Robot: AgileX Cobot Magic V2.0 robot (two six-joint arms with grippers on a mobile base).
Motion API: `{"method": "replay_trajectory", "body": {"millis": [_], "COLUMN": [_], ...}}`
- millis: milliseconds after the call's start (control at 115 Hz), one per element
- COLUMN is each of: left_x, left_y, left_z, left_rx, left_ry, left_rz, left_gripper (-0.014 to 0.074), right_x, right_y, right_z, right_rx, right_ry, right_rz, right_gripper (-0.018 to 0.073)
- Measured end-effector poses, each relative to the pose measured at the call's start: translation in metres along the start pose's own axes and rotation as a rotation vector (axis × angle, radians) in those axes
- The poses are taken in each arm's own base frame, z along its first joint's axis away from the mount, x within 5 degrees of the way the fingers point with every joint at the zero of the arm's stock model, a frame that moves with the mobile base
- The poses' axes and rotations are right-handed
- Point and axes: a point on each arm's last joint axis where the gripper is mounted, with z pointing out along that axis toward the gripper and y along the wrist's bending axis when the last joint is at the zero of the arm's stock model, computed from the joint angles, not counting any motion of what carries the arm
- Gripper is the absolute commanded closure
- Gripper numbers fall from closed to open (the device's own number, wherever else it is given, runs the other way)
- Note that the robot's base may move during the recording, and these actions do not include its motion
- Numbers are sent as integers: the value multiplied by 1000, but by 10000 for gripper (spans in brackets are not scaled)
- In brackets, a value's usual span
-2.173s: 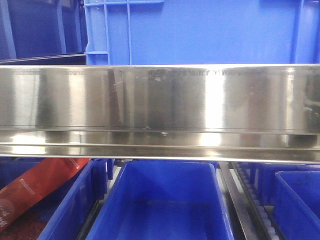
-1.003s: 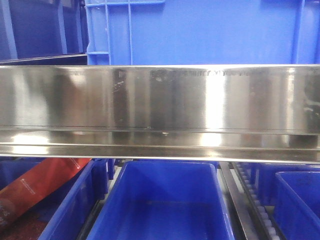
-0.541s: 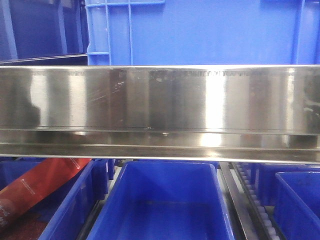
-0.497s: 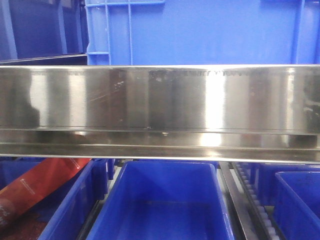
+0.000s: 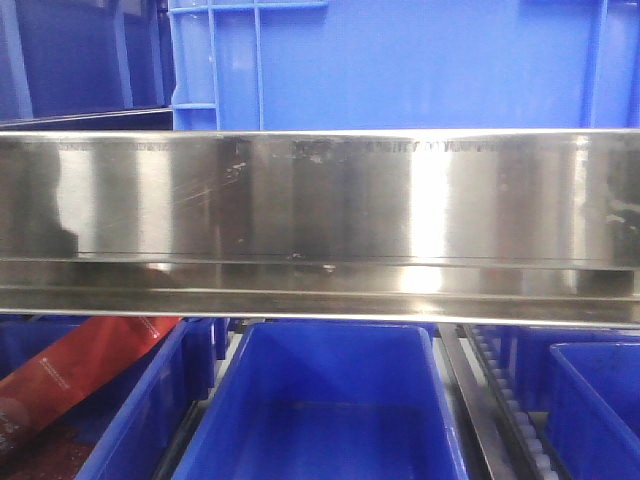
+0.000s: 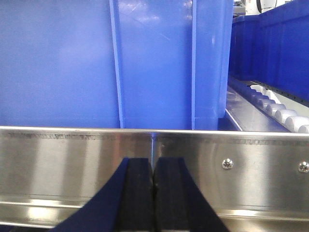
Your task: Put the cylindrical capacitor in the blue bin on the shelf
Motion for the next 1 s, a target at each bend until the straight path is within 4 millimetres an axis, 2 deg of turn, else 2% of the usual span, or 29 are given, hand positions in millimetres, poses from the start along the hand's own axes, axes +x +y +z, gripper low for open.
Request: {"method": "replay_trajectory", "body": {"millis": [654,803,1003], "left_x": [0,0,0], "left_y": [0,0,0], "left_z": [0,0,0], "left_rx": [0,0,0], "left_ry": [0,0,0], "left_rz": [0,0,0], "left_gripper": [707,707,707], "right_x": [2,19,63], "right_y": [0,-6,-15], "right_z": [1,1,-3], "right_rx": [4,88,271], "right_ry": [-5,-21,-46], "right_rz": [4,17,64], "right_gripper": [722,722,722]}}
